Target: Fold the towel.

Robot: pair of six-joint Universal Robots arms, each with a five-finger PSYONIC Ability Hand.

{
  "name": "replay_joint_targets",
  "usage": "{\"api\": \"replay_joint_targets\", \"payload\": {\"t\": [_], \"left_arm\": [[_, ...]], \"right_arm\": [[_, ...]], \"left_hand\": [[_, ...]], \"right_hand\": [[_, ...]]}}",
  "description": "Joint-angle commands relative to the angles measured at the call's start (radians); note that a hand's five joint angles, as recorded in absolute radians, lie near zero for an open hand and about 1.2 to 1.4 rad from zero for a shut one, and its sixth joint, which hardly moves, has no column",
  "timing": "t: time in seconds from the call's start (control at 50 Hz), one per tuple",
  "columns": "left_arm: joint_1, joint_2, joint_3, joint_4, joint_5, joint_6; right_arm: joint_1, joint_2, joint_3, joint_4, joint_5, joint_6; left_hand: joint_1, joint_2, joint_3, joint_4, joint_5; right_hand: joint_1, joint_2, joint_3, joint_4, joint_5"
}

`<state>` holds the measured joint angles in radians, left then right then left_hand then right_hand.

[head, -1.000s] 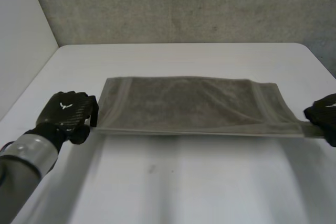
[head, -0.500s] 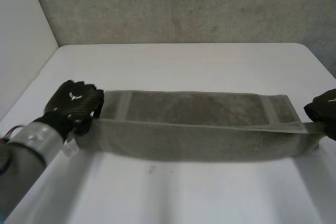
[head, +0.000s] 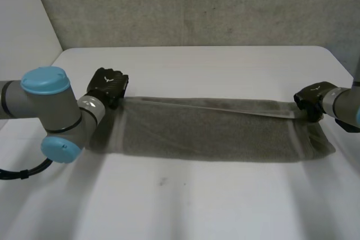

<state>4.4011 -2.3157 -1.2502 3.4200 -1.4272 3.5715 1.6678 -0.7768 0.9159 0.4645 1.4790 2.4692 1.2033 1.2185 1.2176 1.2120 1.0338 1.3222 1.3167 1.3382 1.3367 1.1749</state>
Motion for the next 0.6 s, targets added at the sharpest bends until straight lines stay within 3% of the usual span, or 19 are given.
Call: {"api": "replay_joint_targets", "payload": {"t": [0.02,0.2,0.22,0.24,0.26,0.28,0.34,0.46,0.6], "left_arm": [[-0.003,-0.073,0.103,-0.001,-0.041,0.003],[-0.003,-0.145,0.201,-0.035,-0.042,0.003],[-0.003,-0.149,0.21,-0.038,-0.041,0.003],[-0.003,-0.149,0.21,-0.038,-0.041,0.003],[-0.003,-0.151,0.216,-0.041,-0.042,0.001],[-0.005,-0.149,0.218,-0.041,-0.05,0.0],[-0.014,-0.142,0.216,-0.042,-0.052,-0.002],[-0.025,-0.111,0.206,-0.047,-0.053,-0.007],[-0.023,0.008,0.111,-0.065,-0.056,-0.057]], "right_arm": [[0.033,0.106,-0.143,-0.001,0.05,0.007],[0.05,0.206,-0.312,-0.003,0.09,0.008],[0.056,0.221,-0.336,-0.004,0.098,0.008],[0.056,0.222,-0.336,-0.004,0.098,0.008],[0.062,0.234,-0.354,-0.006,0.101,0.008],[0.069,0.241,-0.37,-0.013,0.101,0.008],[0.073,0.24,-0.388,-0.046,0.104,0.022],[0.073,0.185,-0.384,-0.099,0.101,0.111],[0.061,0.006,-0.243,-0.145,0.086,0.211]], "left_hand": [[0.193,0.178,0.179,0.184,0.188],[0.193,0.178,0.179,0.184,0.188],[0.193,0.178,0.179,0.184,0.188],[0.193,0.178,0.179,0.184,0.188],[0.019,0.004,0.005,0.01,0.014],[-0.852,-0.867,-0.866,-0.861,-0.857],[-1.029,-1.044,-1.043,-1.038,-1.034],[-1.029,-1.044,-1.043,-1.038,-1.034],[-1.029,-1.044,-1.043,-1.038,-1.034]], "right_hand": [[0.074,0.08,0.058,0.06,0.047],[0.074,0.08,0.058,0.06,0.047],[-0.419,-0.414,-0.435,-0.433,-0.446],[-0.424,-0.418,-0.44,-0.438,-0.451],[-1.148,-1.142,-1.164,-1.162,-1.175],[-1.148,-1.142,-1.164,-1.162,-1.175],[-1.148,-1.142,-1.164,-1.162,-1.175],[-1.148,-1.142,-1.164,-1.162,-1.175],[-1.148,-1.142,-1.164,-1.162,-1.175]]}}
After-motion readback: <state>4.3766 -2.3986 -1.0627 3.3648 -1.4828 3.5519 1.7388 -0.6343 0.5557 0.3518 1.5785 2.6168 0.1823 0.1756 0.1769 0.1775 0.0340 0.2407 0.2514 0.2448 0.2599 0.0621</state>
